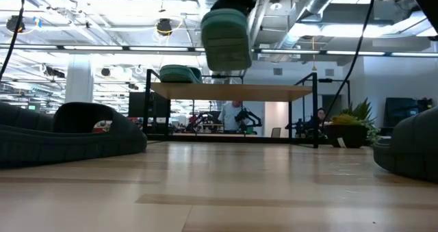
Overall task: Pick and place slides into the shelf
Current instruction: Put the green slide on the shelf
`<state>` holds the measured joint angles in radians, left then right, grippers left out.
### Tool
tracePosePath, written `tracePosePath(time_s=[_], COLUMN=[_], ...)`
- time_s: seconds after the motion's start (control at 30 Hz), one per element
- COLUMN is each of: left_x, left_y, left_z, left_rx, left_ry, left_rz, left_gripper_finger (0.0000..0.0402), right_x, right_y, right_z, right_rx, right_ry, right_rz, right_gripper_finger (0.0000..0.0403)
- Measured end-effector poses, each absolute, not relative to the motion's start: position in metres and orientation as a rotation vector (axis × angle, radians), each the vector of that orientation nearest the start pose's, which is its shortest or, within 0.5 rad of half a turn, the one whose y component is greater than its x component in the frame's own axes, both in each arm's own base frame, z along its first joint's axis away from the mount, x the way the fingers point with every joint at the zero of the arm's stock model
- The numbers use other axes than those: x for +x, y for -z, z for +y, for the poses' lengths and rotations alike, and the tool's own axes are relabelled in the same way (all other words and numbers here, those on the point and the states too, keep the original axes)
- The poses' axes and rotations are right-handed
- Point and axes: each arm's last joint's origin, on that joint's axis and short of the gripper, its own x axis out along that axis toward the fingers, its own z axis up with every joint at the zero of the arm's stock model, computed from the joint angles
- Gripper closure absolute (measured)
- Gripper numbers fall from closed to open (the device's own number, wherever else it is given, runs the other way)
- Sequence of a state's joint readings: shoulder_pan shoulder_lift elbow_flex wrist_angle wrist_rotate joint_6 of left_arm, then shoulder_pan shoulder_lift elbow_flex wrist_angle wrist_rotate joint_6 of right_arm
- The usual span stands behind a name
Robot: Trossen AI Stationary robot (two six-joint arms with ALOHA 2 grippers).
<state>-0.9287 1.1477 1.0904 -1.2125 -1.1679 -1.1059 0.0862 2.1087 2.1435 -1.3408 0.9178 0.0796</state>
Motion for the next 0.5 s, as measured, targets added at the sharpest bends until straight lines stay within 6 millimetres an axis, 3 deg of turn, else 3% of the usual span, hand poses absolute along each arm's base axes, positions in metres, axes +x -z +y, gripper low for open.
tracePosePath(time_s=[0.5], left_x=[0.131], left_y=[-0.315], left_z=[-0.131], left_rx=[0.026], left_ry=[-0.484], left_rz=[0.408], left_gripper_finger=[0.0234], right_x=[0.428], right_y=[-0.328], right_z=[-0.057], right_rx=[-0.574], right_ry=[0.715], right_rz=[1.146], right_gripper_finger=[0.0401])
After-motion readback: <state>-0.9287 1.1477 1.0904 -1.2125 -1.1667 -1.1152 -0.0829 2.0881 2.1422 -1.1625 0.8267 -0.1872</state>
